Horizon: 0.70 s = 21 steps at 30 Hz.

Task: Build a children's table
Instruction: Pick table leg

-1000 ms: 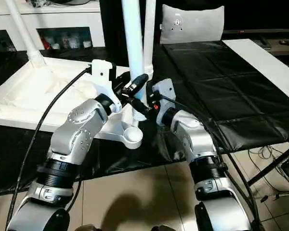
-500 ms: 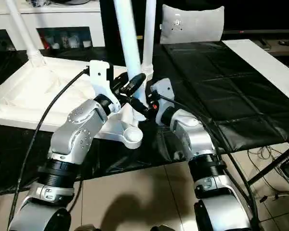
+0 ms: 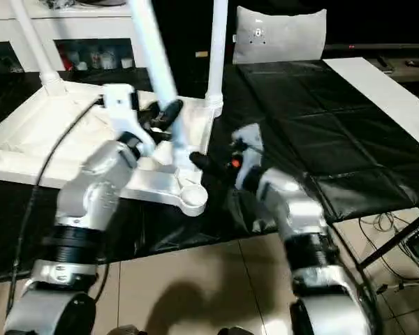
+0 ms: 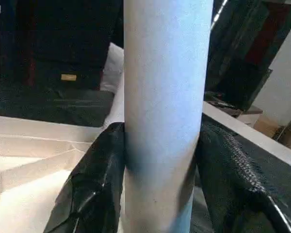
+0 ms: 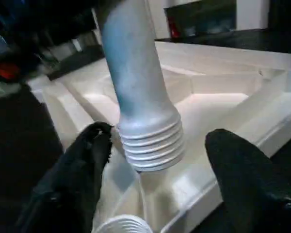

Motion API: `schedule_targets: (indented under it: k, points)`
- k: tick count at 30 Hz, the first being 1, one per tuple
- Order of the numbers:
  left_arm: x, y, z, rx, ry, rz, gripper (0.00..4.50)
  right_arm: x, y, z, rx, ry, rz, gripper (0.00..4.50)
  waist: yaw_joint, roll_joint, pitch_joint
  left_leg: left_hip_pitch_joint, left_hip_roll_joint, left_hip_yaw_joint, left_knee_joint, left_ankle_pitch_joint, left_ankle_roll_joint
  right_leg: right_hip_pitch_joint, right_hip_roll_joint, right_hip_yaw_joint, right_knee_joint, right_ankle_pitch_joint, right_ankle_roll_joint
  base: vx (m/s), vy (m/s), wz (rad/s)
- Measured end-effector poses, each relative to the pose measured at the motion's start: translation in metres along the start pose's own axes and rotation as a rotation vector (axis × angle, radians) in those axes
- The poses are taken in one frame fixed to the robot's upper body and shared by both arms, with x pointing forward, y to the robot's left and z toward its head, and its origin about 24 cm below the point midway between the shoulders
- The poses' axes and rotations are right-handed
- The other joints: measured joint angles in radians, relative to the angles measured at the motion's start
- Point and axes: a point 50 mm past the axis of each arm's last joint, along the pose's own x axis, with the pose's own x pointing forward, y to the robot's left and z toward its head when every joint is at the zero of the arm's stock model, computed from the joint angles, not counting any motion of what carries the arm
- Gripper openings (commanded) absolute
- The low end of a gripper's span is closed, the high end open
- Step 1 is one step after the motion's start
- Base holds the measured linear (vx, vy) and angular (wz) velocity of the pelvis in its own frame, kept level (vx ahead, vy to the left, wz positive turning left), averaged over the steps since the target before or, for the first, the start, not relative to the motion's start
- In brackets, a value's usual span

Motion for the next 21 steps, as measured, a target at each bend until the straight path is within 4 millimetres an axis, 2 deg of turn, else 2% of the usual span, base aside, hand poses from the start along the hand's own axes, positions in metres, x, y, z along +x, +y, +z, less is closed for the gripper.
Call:
schedule_targets:
  k: [5, 9, 13, 15, 21]
  points:
    - [-0.002, 0.007, 0.005, 0.015, 0.027, -0.067, 1.89, -0.014, -0.01, 0.004, 0.048, 0.009, -0.031, 4.06, 0.002, 0.0, 0.0, 0.0, 0.0, 0.0, 0.0, 0.001, 0.001, 0.0, 0.0, 0.0, 0.0, 0.0, 0.0, 0.0, 0.0, 0.0]
    - [-0.003, 0.009, 0.013, -0.003, 0.044, -0.161, 1.89, -0.025, -0.009, 0.014, 0.039, -0.049, 0.045, 4.46, 0.007, 0.0, 0.0, 0.0, 0.0, 0.0, 0.0, 0.0, 0.001, 0.0, 0.0, 0.0, 0.0, 0.0, 0.0, 0.0, 0.0, 0.0]
    - [-0.007, 0.01, 0.014, -0.056, 0.079, -0.255, 1.89, -0.039, -0.014, 0.027, 0.038, -0.092, 0.053, 4.5, 0.013, 0.0, 0.0, 0.0, 0.0, 0.0, 0.0, 0.001, 0.001, 0.0, 0.0, 0.0, 0.0, 0.0, 0.0, 0.0, 0.0, 0.0]
    - [-0.009, 0.009, 0.015, -0.113, 0.094, -0.328, 1.89, -0.049, -0.015, 0.03, 0.089, -0.061, 0.115, 4.5, 0.019, 0.0, 0.0, 0.0, 0.0, 0.0, 0.0, 0.001, 0.001, 0.0, 0.0, 0.0, 0.0, 0.001, 0.0, 0.0, 0.0, 0.0]
    - [-0.013, -0.007, 0.024, -0.262, 0.105, -0.524, 1.89, -0.056, -0.007, 0.04, 0.13, -0.032, 0.257, 4.5, 0.024, -0.001, 0.0, 0.0, 0.0, 0.0, 0.001, 0.001, 0.001, 0.0, 0.0, 0.0, 0.001, 0.001, 0.0, 0.0, 0.0, 0.0]
